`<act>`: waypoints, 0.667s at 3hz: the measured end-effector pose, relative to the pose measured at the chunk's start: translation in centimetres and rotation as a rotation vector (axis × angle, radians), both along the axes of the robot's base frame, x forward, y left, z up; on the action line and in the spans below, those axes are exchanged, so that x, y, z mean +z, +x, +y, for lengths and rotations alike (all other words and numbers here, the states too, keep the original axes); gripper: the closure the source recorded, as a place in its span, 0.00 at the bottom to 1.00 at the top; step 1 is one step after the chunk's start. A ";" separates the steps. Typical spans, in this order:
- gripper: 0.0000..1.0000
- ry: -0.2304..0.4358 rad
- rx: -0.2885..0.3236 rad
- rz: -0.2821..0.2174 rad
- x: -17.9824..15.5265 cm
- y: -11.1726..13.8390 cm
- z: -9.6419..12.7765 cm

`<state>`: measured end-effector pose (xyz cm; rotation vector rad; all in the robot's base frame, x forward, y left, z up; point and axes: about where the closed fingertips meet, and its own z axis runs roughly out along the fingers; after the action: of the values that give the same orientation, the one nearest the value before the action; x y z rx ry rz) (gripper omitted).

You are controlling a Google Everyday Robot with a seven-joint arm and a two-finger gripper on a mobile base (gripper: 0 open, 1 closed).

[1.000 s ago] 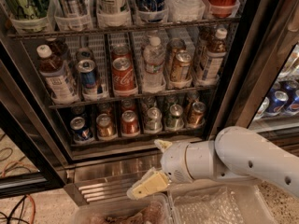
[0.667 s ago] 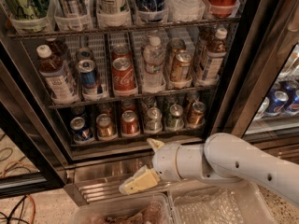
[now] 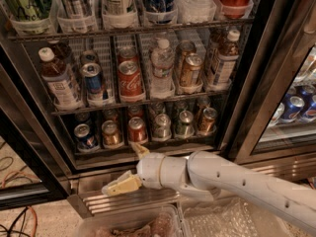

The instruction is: Pick pepsi can from bottom shelf of fridge

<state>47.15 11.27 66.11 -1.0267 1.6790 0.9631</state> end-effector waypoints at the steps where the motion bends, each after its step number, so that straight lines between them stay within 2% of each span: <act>1: 0.00 0.111 0.059 0.019 -2.0 -0.5 4.4; 2: 0.00 0.111 0.059 0.019 -2.0 -0.5 4.4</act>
Offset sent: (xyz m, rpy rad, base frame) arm -0.0026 0.0369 -0.0118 0.0841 0.0000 0.0496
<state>46.62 15.66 64.07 -1.0001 1.5997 1.0953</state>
